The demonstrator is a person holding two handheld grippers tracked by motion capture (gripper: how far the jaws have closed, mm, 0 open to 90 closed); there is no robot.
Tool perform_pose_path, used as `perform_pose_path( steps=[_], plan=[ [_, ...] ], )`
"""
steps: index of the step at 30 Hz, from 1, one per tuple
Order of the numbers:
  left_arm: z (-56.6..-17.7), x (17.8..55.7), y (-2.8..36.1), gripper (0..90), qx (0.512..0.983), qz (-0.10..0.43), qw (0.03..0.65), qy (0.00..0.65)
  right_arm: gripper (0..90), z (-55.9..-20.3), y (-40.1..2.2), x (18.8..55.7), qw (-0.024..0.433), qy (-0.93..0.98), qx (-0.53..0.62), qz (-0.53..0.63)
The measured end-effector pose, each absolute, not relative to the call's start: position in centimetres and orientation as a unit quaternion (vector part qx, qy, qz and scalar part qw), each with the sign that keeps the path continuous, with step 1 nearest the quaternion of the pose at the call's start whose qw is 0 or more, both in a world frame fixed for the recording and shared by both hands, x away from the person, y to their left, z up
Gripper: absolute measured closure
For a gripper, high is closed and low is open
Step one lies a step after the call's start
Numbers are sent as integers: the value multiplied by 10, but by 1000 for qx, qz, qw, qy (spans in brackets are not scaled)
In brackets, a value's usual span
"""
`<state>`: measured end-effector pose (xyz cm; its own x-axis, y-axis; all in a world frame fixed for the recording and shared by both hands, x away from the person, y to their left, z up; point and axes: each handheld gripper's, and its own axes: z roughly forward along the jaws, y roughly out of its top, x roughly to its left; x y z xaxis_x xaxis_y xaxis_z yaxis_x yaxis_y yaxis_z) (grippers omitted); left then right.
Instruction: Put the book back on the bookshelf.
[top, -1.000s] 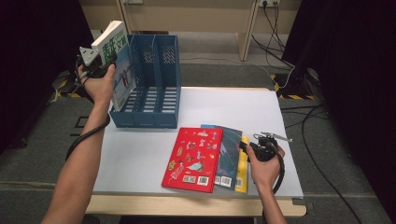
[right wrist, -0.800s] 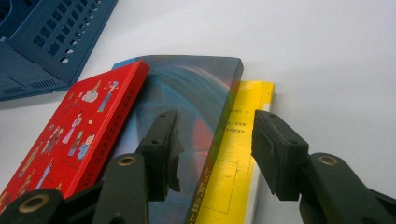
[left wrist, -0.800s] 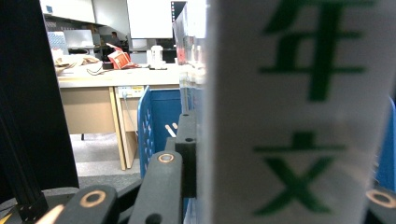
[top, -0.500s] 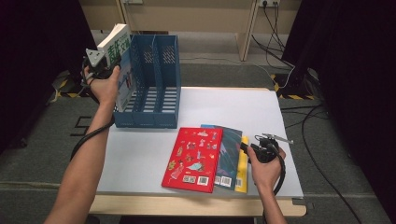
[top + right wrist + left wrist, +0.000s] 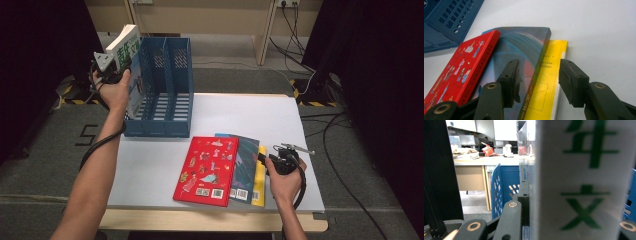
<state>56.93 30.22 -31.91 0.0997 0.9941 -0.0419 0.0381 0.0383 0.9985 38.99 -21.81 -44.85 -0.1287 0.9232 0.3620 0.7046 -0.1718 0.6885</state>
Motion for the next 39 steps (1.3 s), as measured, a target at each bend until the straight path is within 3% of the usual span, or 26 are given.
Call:
perform_pose_path(
  steps=[25, 39],
  plan=[
    [-352, 571, 300, 733, 532, 437, 515, 511, 515, -454, -218, 389, 127, 630, 648, 409],
    [-373, 558, 305, 729, 564, 423, 488, 514, 510, -453, -215, 388, 126, 631, 646, 411]
  ],
)
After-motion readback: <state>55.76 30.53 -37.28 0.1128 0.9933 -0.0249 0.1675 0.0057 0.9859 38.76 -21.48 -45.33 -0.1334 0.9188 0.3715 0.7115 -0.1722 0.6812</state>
